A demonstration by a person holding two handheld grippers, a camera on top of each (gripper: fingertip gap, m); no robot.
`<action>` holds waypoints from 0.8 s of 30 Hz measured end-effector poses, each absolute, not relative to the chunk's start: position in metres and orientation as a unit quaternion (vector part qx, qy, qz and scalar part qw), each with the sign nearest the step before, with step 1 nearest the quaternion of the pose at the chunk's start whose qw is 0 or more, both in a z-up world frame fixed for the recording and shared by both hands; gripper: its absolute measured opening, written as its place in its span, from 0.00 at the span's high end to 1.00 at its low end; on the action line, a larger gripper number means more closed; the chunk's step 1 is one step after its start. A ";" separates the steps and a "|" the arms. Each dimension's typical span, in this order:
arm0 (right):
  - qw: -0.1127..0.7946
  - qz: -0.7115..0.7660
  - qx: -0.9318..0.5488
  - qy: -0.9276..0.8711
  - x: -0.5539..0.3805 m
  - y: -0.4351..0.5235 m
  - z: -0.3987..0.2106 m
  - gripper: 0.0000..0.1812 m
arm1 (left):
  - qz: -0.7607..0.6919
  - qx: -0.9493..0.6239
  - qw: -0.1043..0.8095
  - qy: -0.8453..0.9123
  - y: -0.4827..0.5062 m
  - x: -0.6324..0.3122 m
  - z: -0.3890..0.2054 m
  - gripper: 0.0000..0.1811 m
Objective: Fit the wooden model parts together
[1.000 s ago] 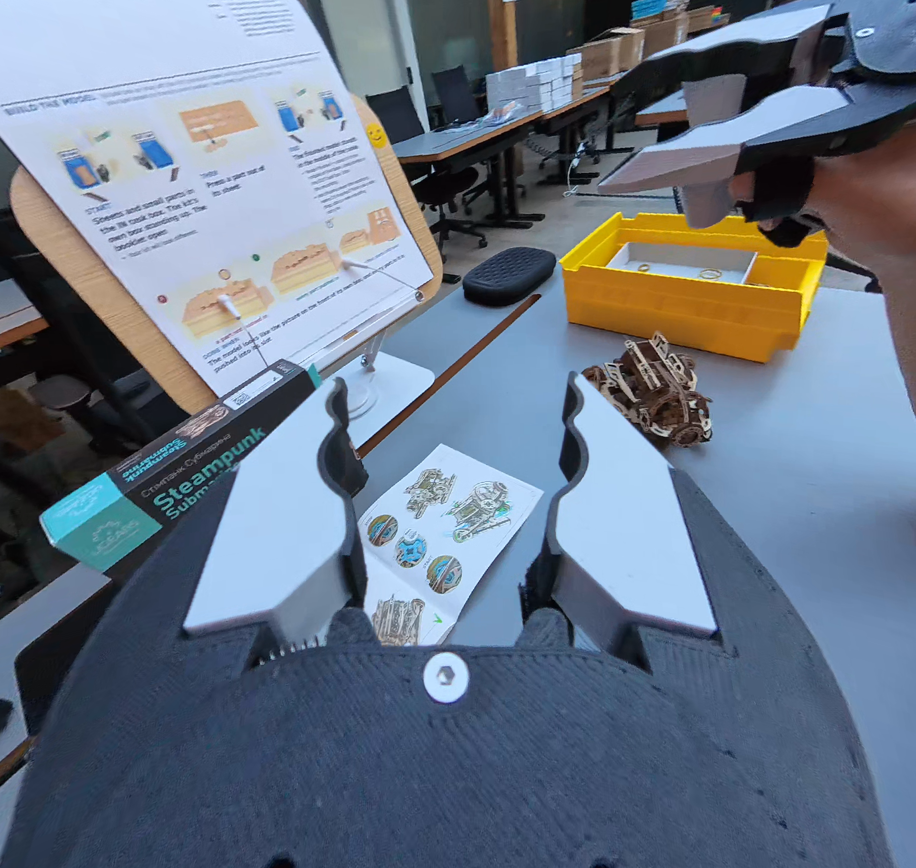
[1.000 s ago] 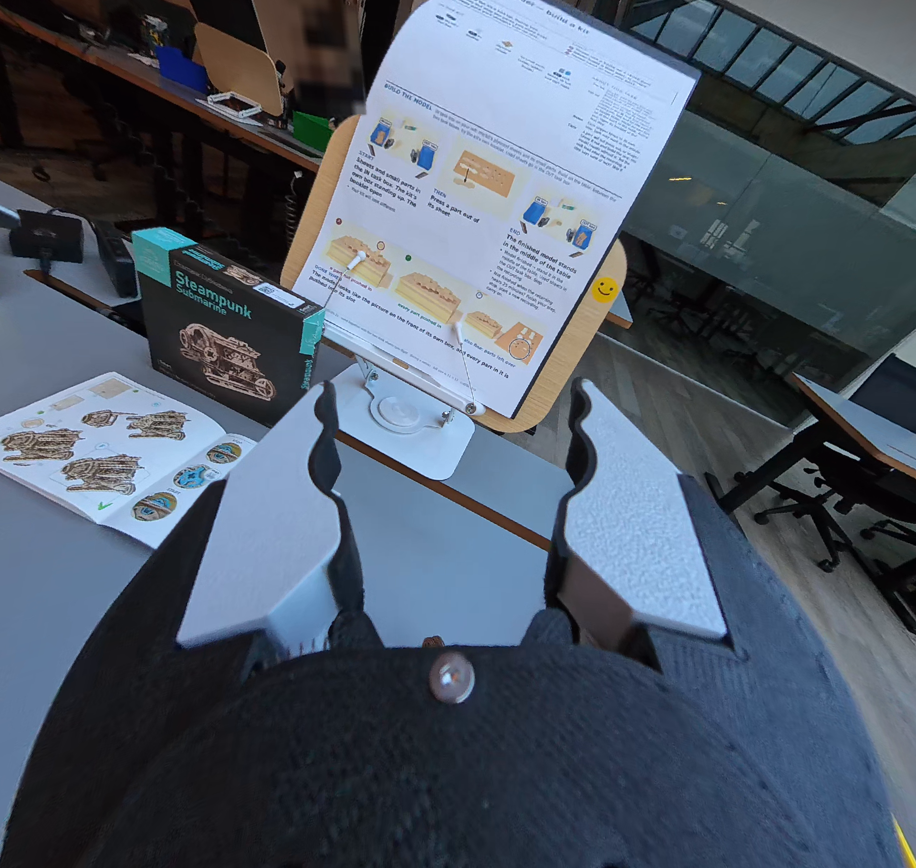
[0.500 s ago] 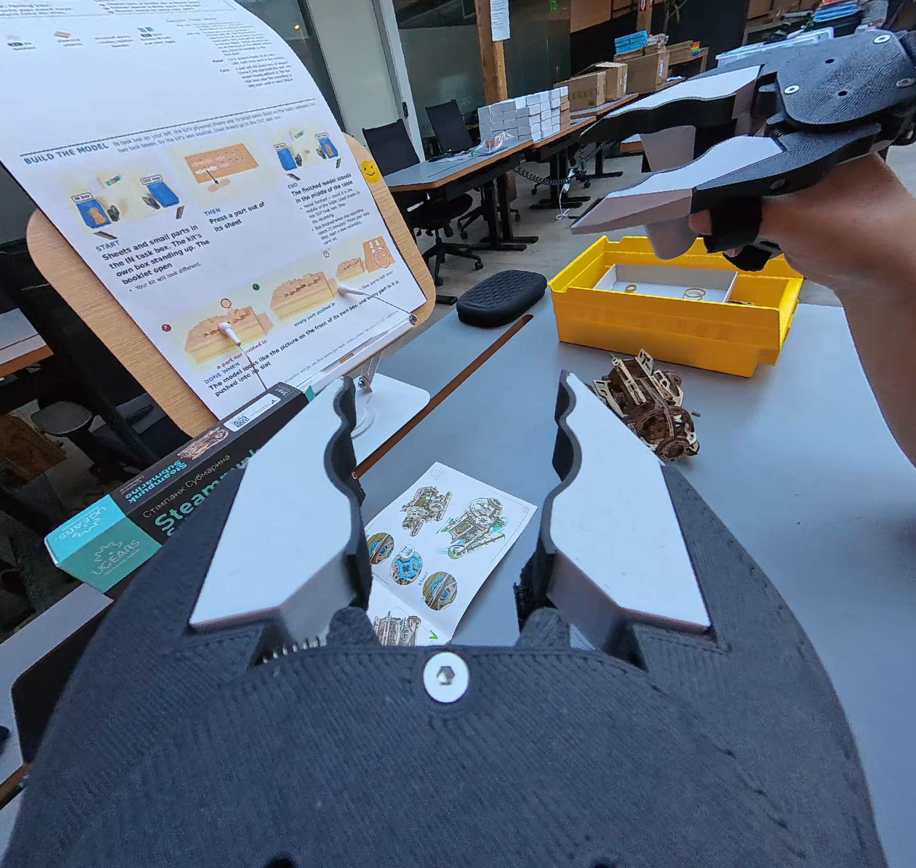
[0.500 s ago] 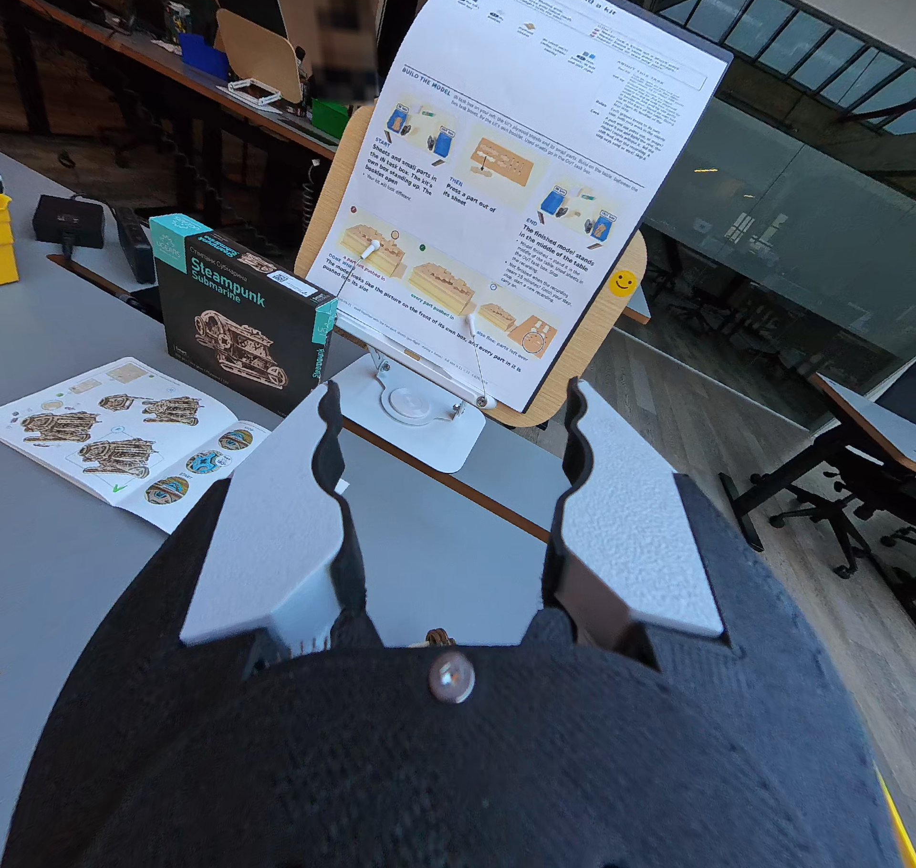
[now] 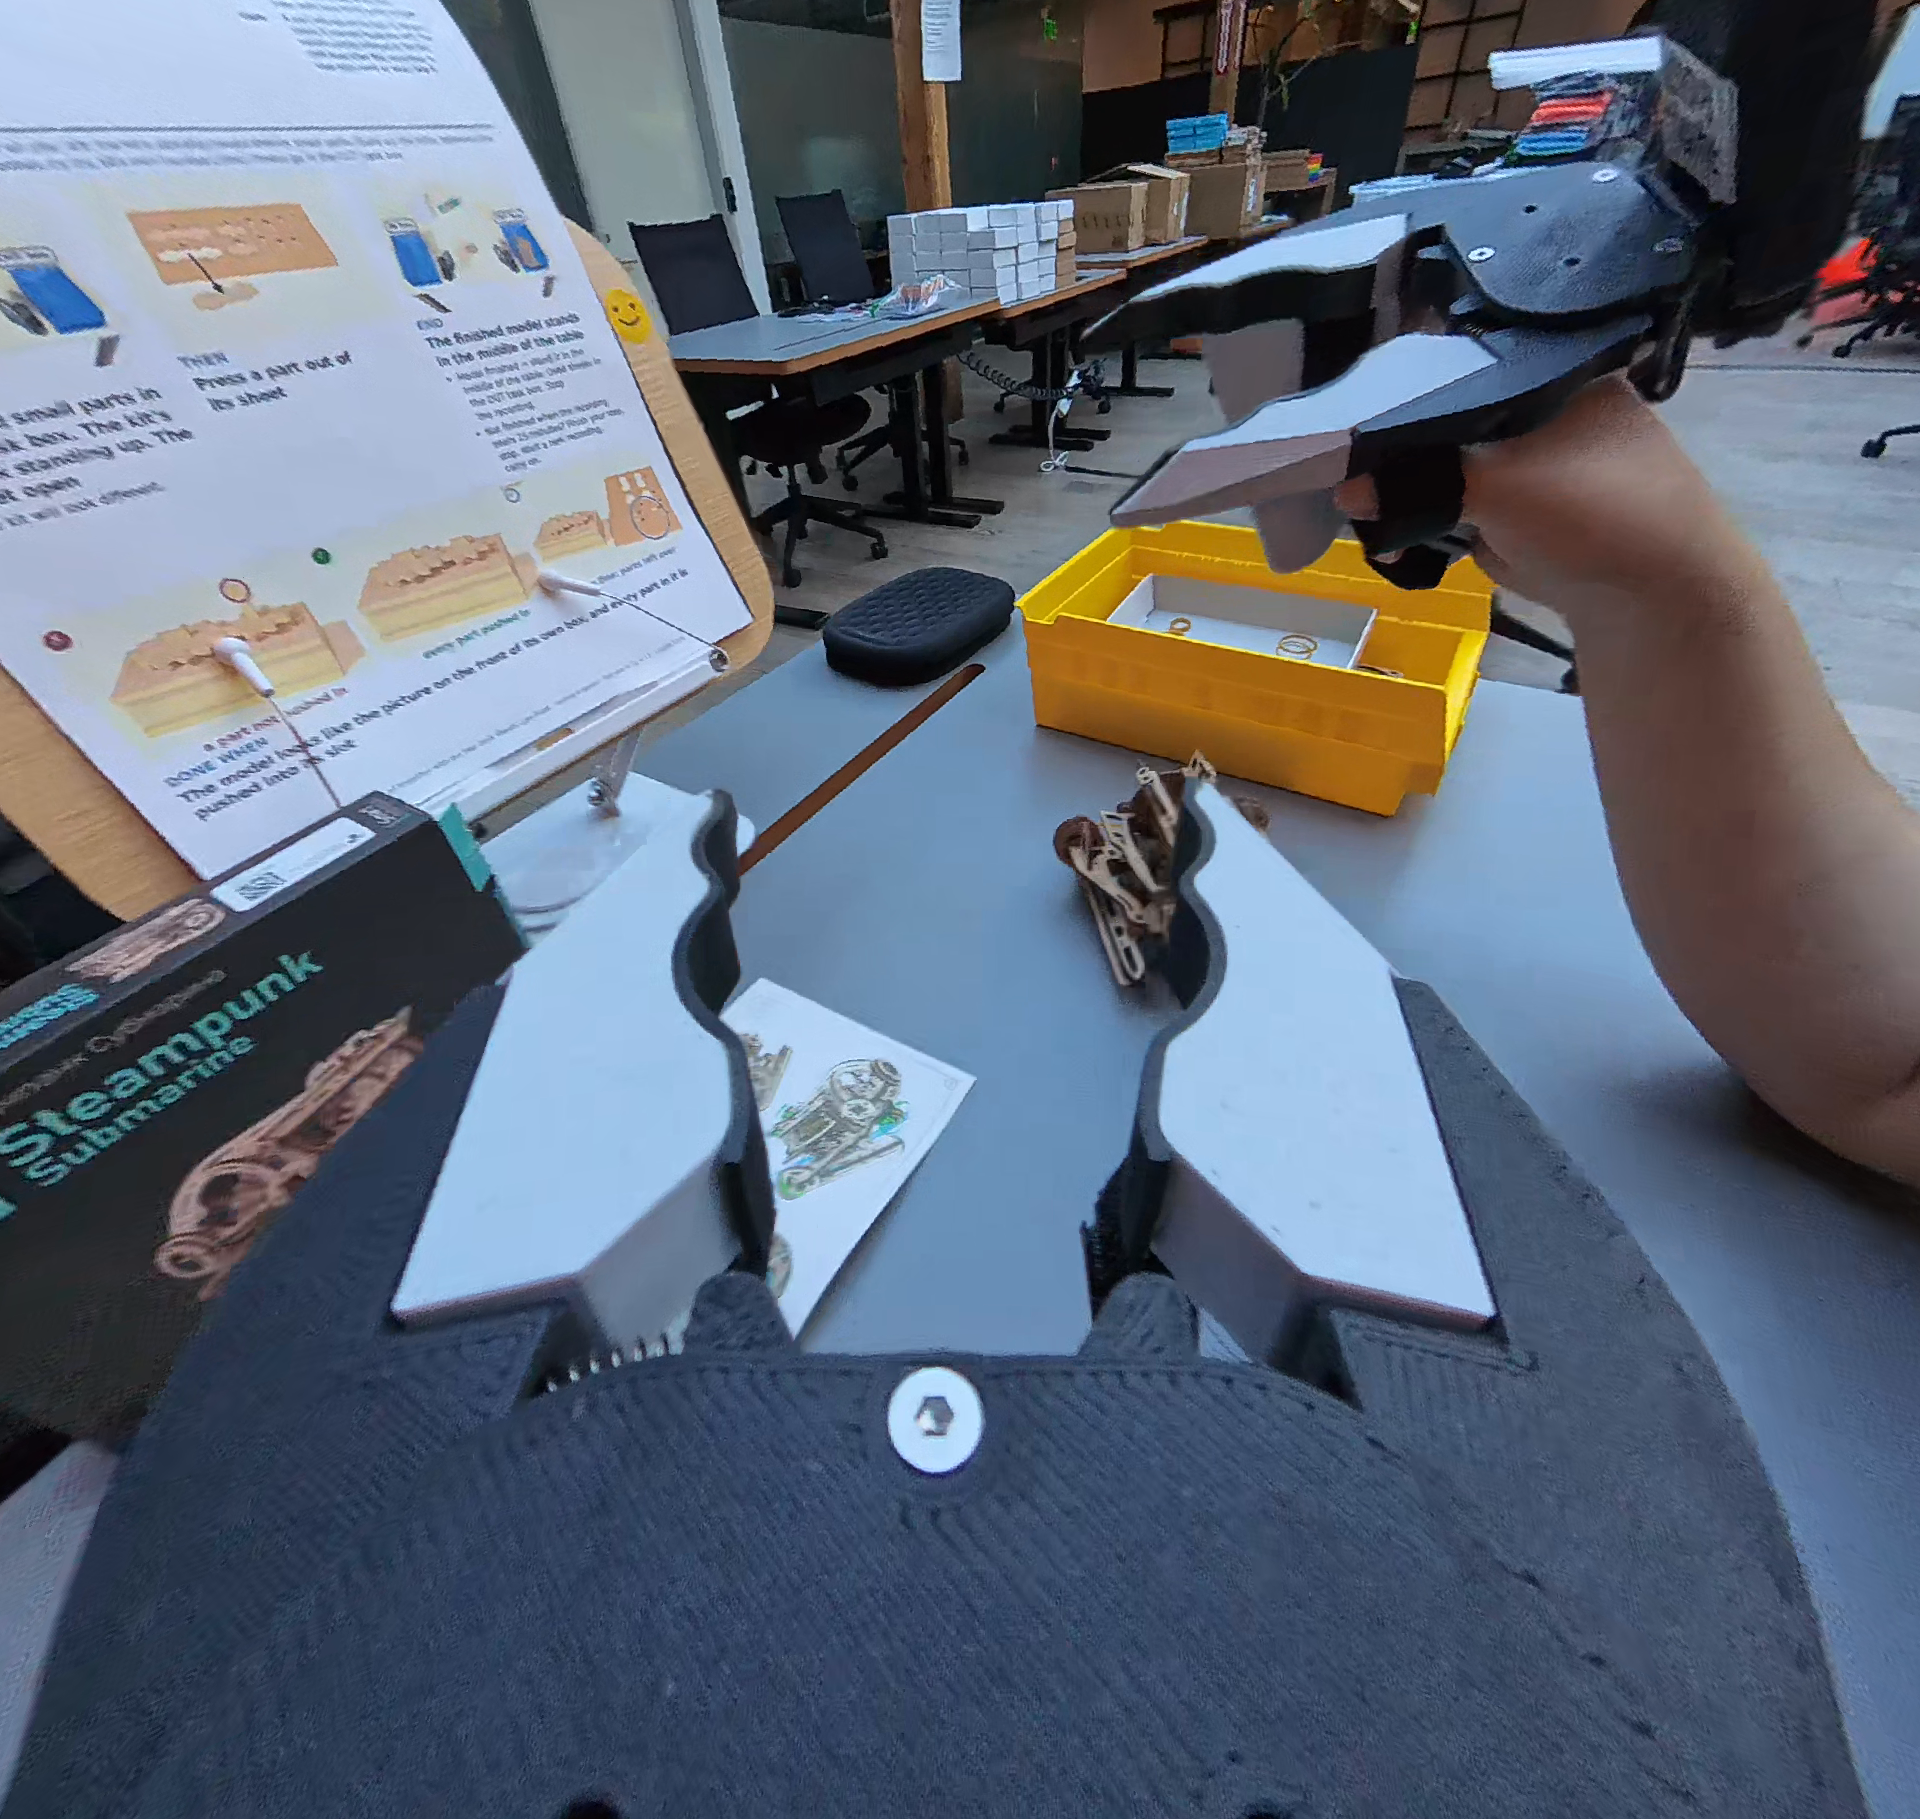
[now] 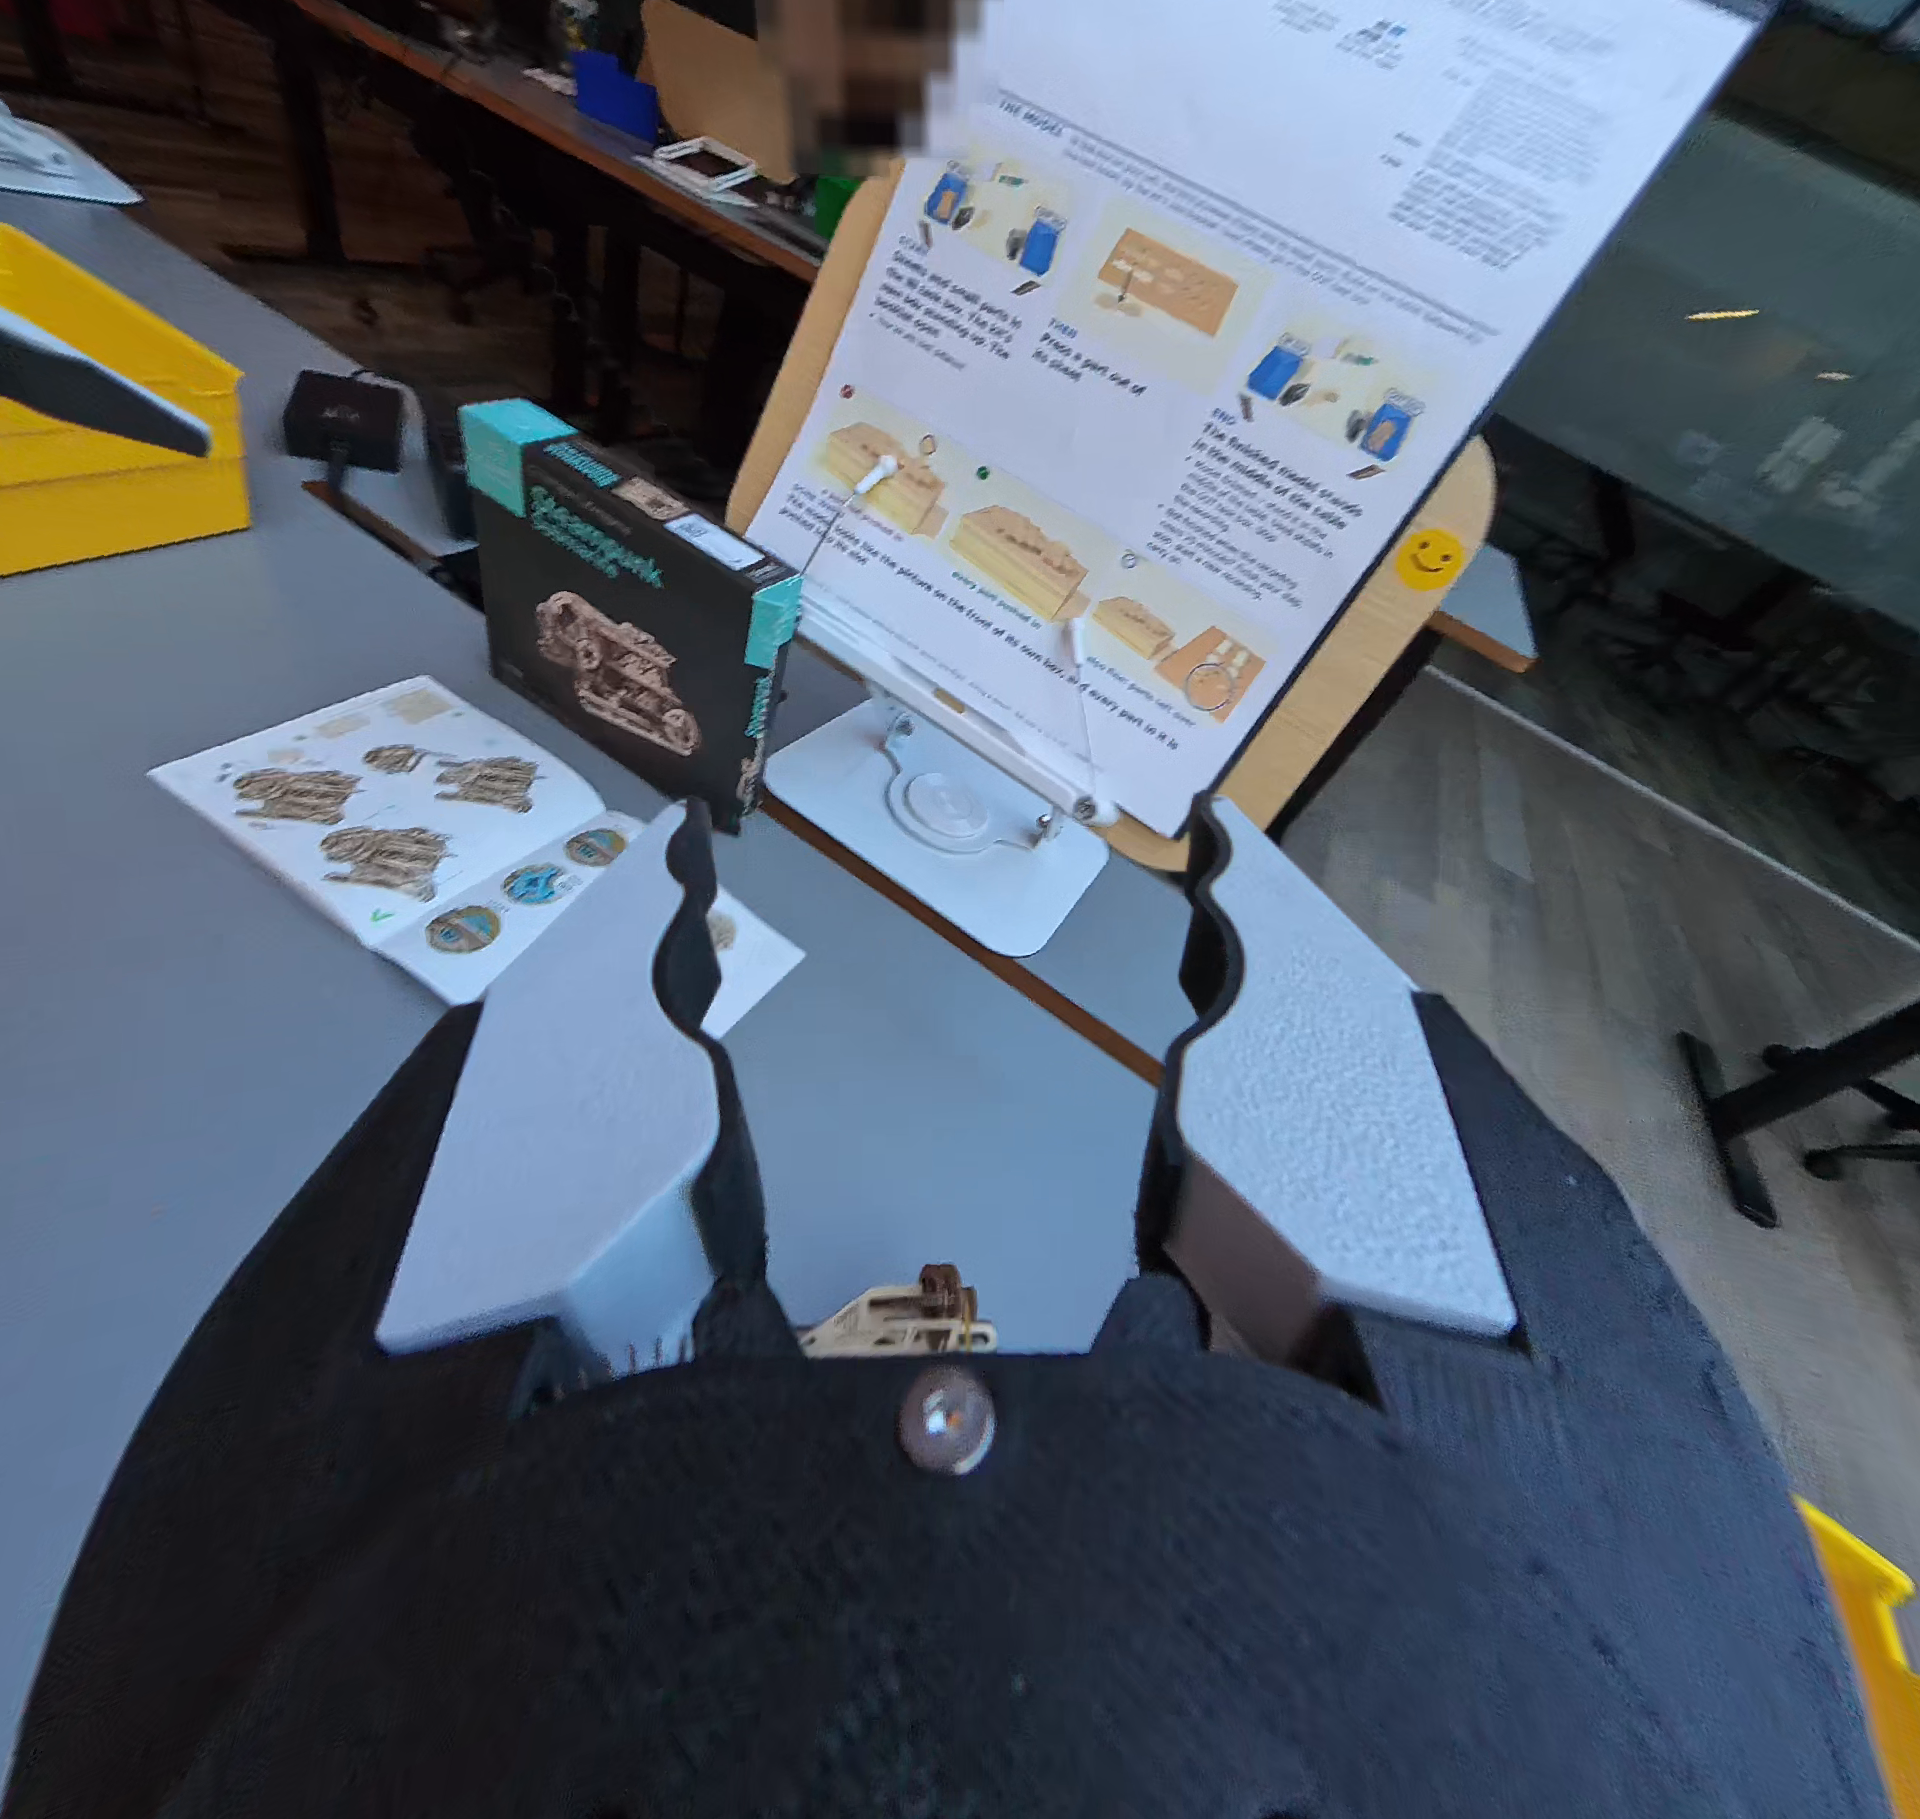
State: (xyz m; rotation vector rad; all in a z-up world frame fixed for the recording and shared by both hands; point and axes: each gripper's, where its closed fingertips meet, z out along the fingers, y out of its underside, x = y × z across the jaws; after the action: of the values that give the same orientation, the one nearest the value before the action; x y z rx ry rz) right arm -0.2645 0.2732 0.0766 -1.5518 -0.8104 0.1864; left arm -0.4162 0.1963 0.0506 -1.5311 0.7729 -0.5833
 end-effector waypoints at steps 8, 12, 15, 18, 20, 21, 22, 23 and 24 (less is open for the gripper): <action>0.493 0.184 -0.649 -0.549 -0.209 0.221 0.023 0.49 | -0.298 -0.716 0.535 0.334 0.157 -0.351 -0.025 0.49; 0.392 0.239 -0.630 -0.626 -0.169 0.221 -0.011 0.48 | -0.259 -0.749 0.513 0.331 0.142 -0.325 -0.078 0.45; 0.311 0.195 -0.642 -0.673 -0.147 0.227 -0.051 0.47 | -0.211 -0.754 0.527 0.329 0.150 -0.304 -0.100 0.44; 0.250 0.146 -0.639 -0.713 -0.140 0.232 -0.080 0.45 | -0.238 -0.770 0.499 0.318 0.157 -0.273 -0.118 0.45; 0.228 0.130 -0.633 -0.728 -0.140 0.240 -0.091 0.46 | -0.238 -0.786 0.480 0.308 0.165 -0.260 -0.130 0.45; 0.214 0.129 -0.631 -0.734 -0.141 0.242 -0.096 0.46 | -0.238 -0.792 0.476 0.299 0.170 -0.254 -0.133 0.46; 0.198 0.131 -0.632 -0.738 -0.141 0.243 -0.101 0.46 | -0.236 -0.796 0.475 0.291 0.174 -0.249 -0.136 0.46; 0.185 0.132 -0.633 -0.740 -0.141 0.245 -0.106 0.46 | -0.227 -0.799 0.478 0.286 0.178 -0.245 -0.138 0.45; 0.173 0.132 -0.631 -0.745 -0.141 0.247 -0.110 0.46 | -0.211 -0.800 0.484 0.286 0.182 -0.242 -0.140 0.45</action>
State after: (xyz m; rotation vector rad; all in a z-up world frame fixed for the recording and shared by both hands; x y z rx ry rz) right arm -0.1415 0.2470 -0.1099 -1.7898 -2.1125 0.3748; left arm -0.2420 0.1824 -0.1397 -1.9475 0.6961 -0.5149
